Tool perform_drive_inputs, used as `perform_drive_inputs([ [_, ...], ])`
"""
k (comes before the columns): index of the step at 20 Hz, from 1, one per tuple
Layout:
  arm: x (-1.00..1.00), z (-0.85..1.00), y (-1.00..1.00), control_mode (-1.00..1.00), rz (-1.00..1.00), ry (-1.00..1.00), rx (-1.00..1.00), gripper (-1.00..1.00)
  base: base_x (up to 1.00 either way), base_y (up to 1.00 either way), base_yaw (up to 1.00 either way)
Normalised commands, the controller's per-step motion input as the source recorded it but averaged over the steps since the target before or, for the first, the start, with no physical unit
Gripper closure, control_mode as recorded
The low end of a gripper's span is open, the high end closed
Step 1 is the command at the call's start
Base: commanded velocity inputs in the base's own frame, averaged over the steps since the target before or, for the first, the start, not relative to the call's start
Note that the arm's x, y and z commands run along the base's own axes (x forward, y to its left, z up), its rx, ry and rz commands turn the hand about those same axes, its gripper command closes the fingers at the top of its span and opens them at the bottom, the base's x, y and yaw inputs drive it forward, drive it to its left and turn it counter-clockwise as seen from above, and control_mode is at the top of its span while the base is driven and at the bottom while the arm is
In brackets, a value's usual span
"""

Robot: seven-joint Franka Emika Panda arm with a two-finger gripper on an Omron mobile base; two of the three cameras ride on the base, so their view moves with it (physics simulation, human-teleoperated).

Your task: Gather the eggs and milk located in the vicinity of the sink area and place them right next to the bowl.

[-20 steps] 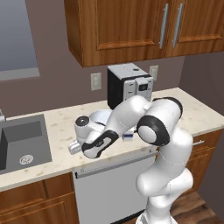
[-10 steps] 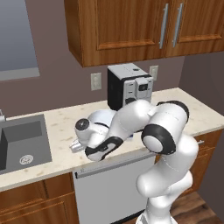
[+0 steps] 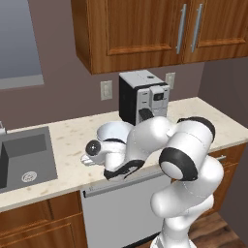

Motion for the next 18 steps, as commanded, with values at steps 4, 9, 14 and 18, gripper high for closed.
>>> perform_drive_inputs([
  [4, 0.15, 0.0, -0.11, -1.0, -0.14, -0.06, 0.0, 1.0, 0.0, 0.0, 0.0],
  [9, 0.33, 0.0, -0.06, -1.0, -0.11, -0.02, 0.0, 1.0, 0.0, 0.0, 0.0],
  [14, 0.37, 0.0, -0.04, -1.0, -0.07, -0.01, 0.01, 1.0, 0.0, 0.0, 0.0],
  [18, 0.21, -0.05, 0.0, -1.0, -0.03, 0.0, 0.0, 1.0, 0.0, 0.0, 0.0],
])
